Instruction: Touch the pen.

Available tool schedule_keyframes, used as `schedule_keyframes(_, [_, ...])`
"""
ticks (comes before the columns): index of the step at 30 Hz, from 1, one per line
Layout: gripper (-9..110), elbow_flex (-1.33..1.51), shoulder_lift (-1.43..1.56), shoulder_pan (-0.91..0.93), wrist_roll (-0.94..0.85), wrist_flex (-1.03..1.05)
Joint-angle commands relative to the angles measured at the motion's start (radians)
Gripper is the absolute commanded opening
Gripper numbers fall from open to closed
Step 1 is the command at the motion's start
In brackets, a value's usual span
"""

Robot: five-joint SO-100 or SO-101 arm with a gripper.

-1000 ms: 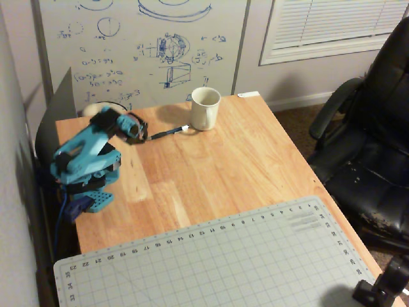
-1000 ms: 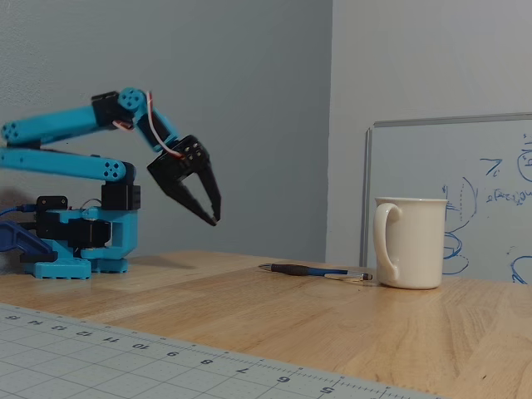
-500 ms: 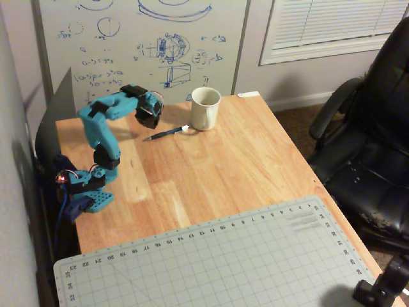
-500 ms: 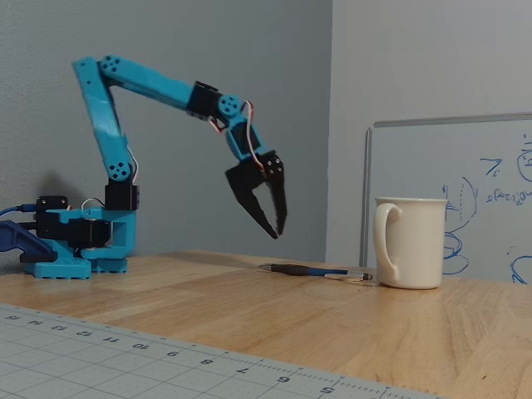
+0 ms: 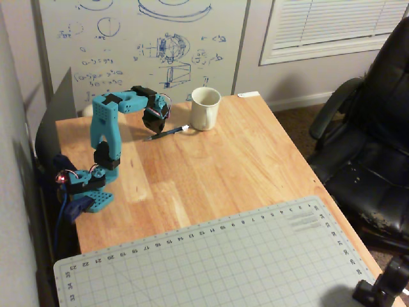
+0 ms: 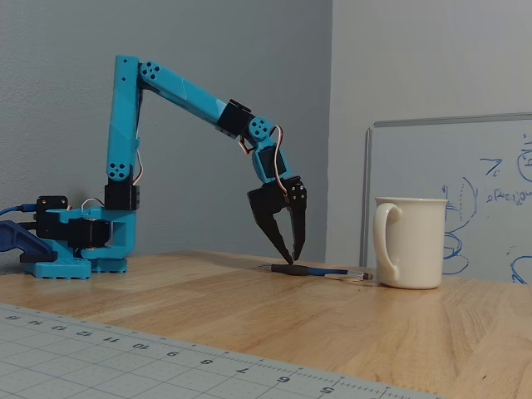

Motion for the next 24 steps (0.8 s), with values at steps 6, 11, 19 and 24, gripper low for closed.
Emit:
schedule_keyframes(6, [1,-0.075,0.006,0.003,-0.009,-0.018])
schedule_keyframes(11, [1,-0.077,0.005,0.003,-0.009,-0.018])
schedule_keyframes(19, [1,-0.077,0.003,0.005,-0.009,-0.018])
schedule_keyframes(24, [1,-0.077,0.002,0.005,-0.009,-0.018])
